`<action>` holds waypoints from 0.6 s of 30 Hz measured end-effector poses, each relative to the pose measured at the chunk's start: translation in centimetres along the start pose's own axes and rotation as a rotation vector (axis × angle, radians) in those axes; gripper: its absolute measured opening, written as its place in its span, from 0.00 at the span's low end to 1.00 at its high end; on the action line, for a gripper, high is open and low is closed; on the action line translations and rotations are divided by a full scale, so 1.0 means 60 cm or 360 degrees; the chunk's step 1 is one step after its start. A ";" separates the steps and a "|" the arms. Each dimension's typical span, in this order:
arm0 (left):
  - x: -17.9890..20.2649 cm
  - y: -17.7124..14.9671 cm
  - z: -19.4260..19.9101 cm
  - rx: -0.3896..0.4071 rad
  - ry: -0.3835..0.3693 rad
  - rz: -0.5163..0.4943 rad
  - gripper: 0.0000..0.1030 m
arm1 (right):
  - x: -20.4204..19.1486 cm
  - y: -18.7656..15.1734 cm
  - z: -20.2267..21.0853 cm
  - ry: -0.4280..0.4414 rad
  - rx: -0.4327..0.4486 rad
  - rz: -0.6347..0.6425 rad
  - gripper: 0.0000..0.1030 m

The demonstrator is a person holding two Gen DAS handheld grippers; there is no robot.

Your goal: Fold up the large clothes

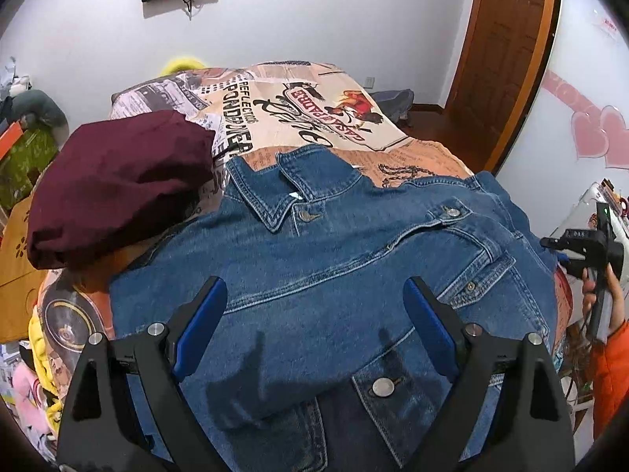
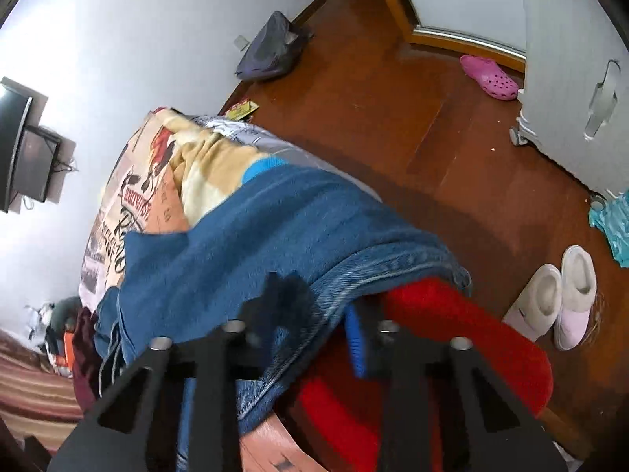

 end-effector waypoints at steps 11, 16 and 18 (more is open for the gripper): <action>-0.018 -0.002 0.011 0.0025 0.0008 0.0028 0.88 | -0.193 0.027 0.125 0.0251 0.0244 0.0425 0.08; -0.017 -0.001 0.023 0.0063 0.0000 0.0004 0.88 | -0.364 -0.031 0.213 0.0566 0.0335 0.0807 0.08; -0.019 -0.002 0.029 0.0078 0.0003 -0.0005 0.88 | -0.412 -0.071 0.217 0.0652 0.0293 0.0943 0.08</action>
Point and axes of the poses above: each gripper's, at about its wrist camera, not at the fingertips, and z roughly against the way its jaws point, x to its right, y to its top, the point moved 8 cm from there along -z, roughly the way its jaws point, and after that the axes turned 10 degrees about x, right-handed, at the moved point
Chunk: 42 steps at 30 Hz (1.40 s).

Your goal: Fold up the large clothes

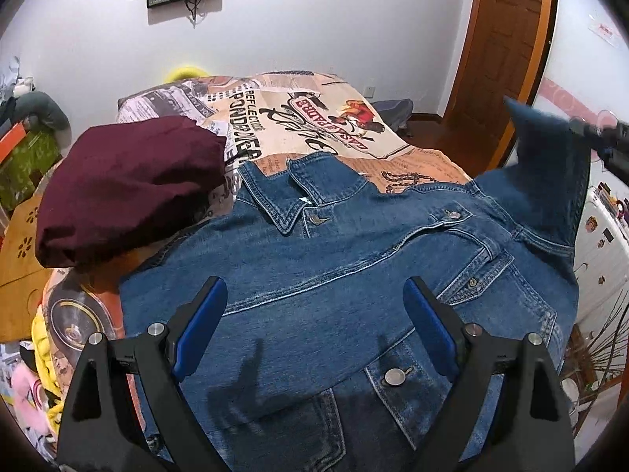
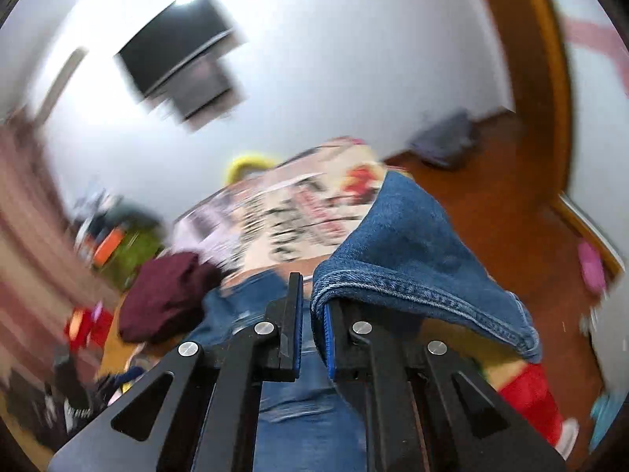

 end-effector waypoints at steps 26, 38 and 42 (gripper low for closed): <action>-0.002 -0.003 0.031 0.0046 0.0015 -0.0034 0.88 | -0.036 -0.101 -0.058 -0.0055 -0.0282 0.0099 0.52; 0.020 -0.004 0.007 0.0001 0.0006 -0.0052 0.88 | 0.182 -0.148 -0.110 -0.0286 -0.0422 -0.0712 0.53; 0.023 -0.009 0.000 -0.0023 0.0009 -0.0050 0.88 | 0.203 -0.168 -0.142 -0.0249 -0.0481 -0.0873 0.53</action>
Point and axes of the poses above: each gripper's, at about its wrist camera, not at the fingertips, and z roughly against the way its jaws point, x to its right, y to its top, the point moved 8 cm from there along -z, roughly the way its jaws point, and after that the axes turned 10 degrees about x, right-handed, at the moved point
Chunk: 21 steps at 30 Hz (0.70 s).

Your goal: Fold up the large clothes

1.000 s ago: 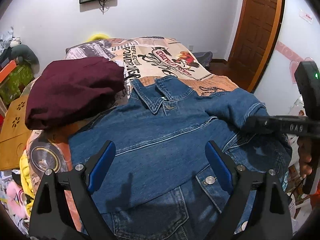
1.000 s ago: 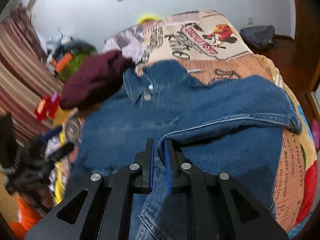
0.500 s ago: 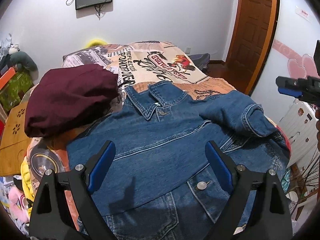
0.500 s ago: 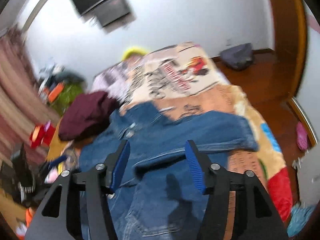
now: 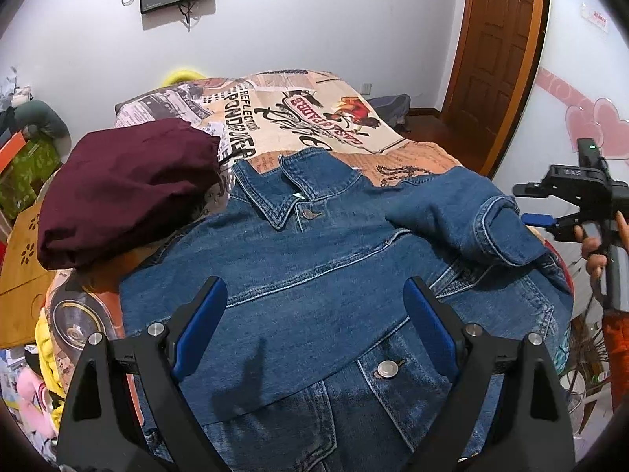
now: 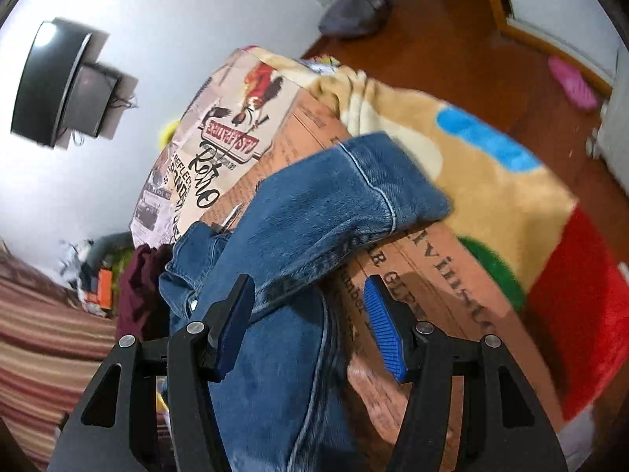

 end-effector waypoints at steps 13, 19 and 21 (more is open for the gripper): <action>-0.013 -0.002 -0.005 -0.0001 0.0008 0.0021 0.88 | -0.018 0.040 -0.016 -0.0065 0.0150 0.0120 0.10; -0.031 0.002 0.010 0.0044 0.0016 0.0054 0.88 | -0.117 0.044 0.046 0.0011 0.0298 0.0422 0.09; -0.038 0.004 0.018 0.0063 0.0023 0.0066 0.88 | -0.166 0.036 0.065 0.0069 0.0317 0.0531 0.09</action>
Point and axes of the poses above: each gripper's, at about its wrist camera, not at the fingertips, and z roughly against the way its jaws point, x to its right, y to its top, the point moved 8 cm from there along -z, roughly the way its jaws point, and after that the axes turned 10 degrees about x, right-handed, at the moved point
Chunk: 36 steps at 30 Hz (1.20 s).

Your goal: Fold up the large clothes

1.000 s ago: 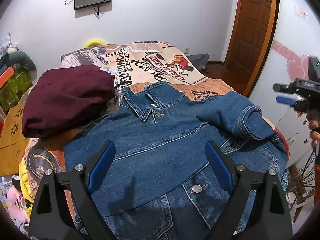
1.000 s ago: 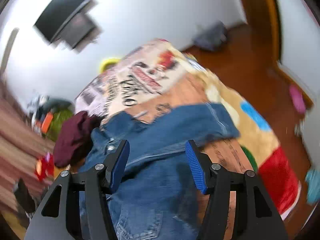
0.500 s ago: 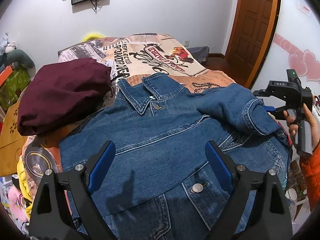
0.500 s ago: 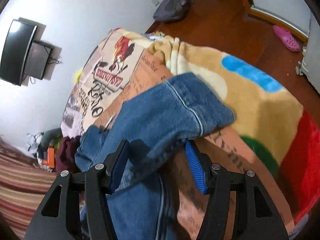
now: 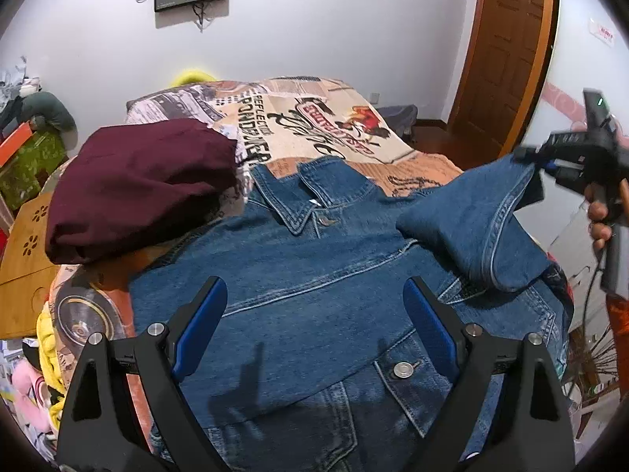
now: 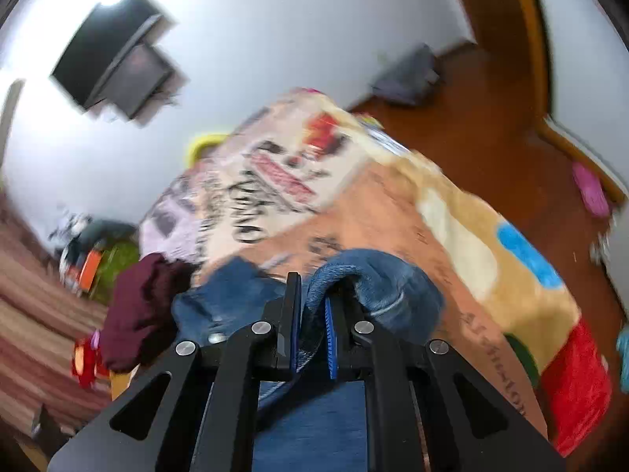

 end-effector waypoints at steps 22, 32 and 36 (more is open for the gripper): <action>-0.186 -0.037 0.111 0.0123 0.0214 0.0290 0.91 | -0.382 -0.313 -0.069 0.0487 -0.0782 0.1009 0.13; -0.208 -0.079 0.083 -0.0003 0.0171 0.0446 0.91 | -0.387 -0.234 0.007 0.0520 -0.0515 0.1105 0.27; -0.181 -0.071 0.065 -0.0036 0.0123 0.0411 0.91 | -0.354 -0.179 0.042 0.0372 -0.0261 0.1250 0.41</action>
Point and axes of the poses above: each gripper's, at about its wrist camera, not at the fingertips, and z roughly against the way its jaws point, x to its right, y to its top, the point moved 8 cm from there along -z, roughly the way its jaws point, and after that the axes turned 10 degrees about x, right-handed, at the moved point
